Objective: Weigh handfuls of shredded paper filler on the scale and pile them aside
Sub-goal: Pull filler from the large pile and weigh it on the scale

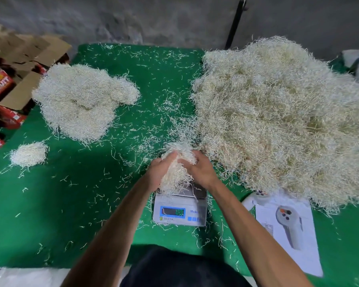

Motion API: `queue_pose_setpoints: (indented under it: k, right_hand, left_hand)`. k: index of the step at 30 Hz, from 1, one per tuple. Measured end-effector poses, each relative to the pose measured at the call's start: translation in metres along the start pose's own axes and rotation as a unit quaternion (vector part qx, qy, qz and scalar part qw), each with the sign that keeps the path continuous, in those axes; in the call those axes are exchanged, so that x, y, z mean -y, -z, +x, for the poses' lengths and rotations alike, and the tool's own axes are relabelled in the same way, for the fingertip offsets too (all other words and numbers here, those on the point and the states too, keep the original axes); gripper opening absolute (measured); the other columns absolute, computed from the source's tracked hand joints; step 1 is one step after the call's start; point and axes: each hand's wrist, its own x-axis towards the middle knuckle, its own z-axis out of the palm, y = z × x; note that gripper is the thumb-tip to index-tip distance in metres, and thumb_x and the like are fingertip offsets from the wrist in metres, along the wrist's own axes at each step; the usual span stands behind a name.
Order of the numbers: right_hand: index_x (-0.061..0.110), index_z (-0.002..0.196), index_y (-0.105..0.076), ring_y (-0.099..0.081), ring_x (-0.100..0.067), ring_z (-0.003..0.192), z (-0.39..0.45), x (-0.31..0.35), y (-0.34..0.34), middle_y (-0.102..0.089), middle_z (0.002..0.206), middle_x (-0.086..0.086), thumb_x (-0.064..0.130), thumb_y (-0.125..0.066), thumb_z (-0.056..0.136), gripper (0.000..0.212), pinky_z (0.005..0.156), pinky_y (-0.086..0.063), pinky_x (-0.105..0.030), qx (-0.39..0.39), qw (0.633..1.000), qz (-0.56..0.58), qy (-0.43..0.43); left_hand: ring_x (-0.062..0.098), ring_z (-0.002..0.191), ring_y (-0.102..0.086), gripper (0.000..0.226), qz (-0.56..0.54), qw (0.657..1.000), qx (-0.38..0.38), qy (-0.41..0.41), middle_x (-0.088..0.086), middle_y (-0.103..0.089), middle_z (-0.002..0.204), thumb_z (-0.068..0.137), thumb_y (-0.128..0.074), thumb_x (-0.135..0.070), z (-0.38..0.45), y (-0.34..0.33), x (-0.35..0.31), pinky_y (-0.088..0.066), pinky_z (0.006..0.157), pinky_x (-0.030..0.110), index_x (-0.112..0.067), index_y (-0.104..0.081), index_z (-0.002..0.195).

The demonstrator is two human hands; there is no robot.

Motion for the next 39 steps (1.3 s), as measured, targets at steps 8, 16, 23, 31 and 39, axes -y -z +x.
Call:
queue_pose_setpoints:
  k: [8, 16, 23, 31, 39]
  right_hand:
    - [0.023, 0.153, -0.038, -0.070, 0.008, 0.075, -0.007, -0.038, 0.017, -0.062, 0.113, 0.010, 0.062, -0.066, 0.090, 0.080, 0.056, -0.055, -0.012, -0.049, 0.998, -0.029, -0.010]
    - [0.021, 0.160, -0.030, -0.022, -0.015, 0.153, -0.050, -0.133, 0.018, -0.025, 0.168, 0.001, 0.046, -0.028, 0.111, 0.055, 0.121, -0.012, -0.032, -0.126, 0.982, -0.111, -0.083]
    - [0.014, 0.160, -0.031, -0.002, -0.021, 0.159, -0.068, -0.169, 0.001, -0.008, 0.171, -0.002, 0.019, -0.045, 0.106, 0.056, 0.130, -0.008, -0.042, -0.099, 0.943, -0.316, -0.014]
    - [0.014, 0.159, -0.032, -0.004, -0.020, 0.158, -0.067, -0.167, -0.002, -0.010, 0.171, -0.002, 0.016, -0.045, 0.106, 0.056, 0.129, -0.008, -0.043, -0.116, 0.941, -0.316, -0.011]
    - [0.008, 0.140, -0.059, -0.053, -0.023, 0.134, -0.050, -0.155, 0.010, -0.053, 0.151, -0.008, 0.010, -0.055, 0.100, 0.040, 0.114, -0.042, -0.042, -0.188, 0.946, -0.264, -0.033]
  left_hand:
    - [0.017, 0.082, -0.058, 0.054, 0.042, 0.990, -0.072, -0.116, 0.001, -0.060, 0.090, 0.092, -0.061, -0.062, 0.008, 0.018, 0.021, -0.051, 0.072, 0.029, -0.023, -0.063, 0.130]
    - [0.020, 0.093, -0.067, 0.028, 0.196, 0.946, -0.235, -0.104, 0.005, -0.068, 0.117, 0.105, -0.045, -0.019, 0.005, 0.025, 0.088, -0.057, 0.084, 0.037, -0.014, -0.063, 0.127]
    - [0.018, 0.154, 0.012, 0.067, 0.440, 0.880, -0.163, -0.077, 0.002, 0.009, 0.168, 0.104, -0.041, -0.013, -0.016, 0.016, 0.171, 0.008, 0.125, 0.039, -0.024, -0.009, 0.162]
    - [0.018, 0.153, 0.018, 0.064, 0.448, 0.877, -0.160, -0.064, 0.001, 0.014, 0.167, 0.106, -0.034, -0.013, -0.013, 0.015, 0.173, 0.008, 0.126, 0.040, -0.021, -0.006, 0.162]
    - [0.022, 0.145, -0.035, 0.051, 0.346, 0.918, -0.189, -0.050, 0.001, -0.029, 0.164, 0.099, -0.049, -0.007, -0.015, 0.021, 0.144, -0.025, 0.122, 0.041, -0.021, -0.050, 0.148]
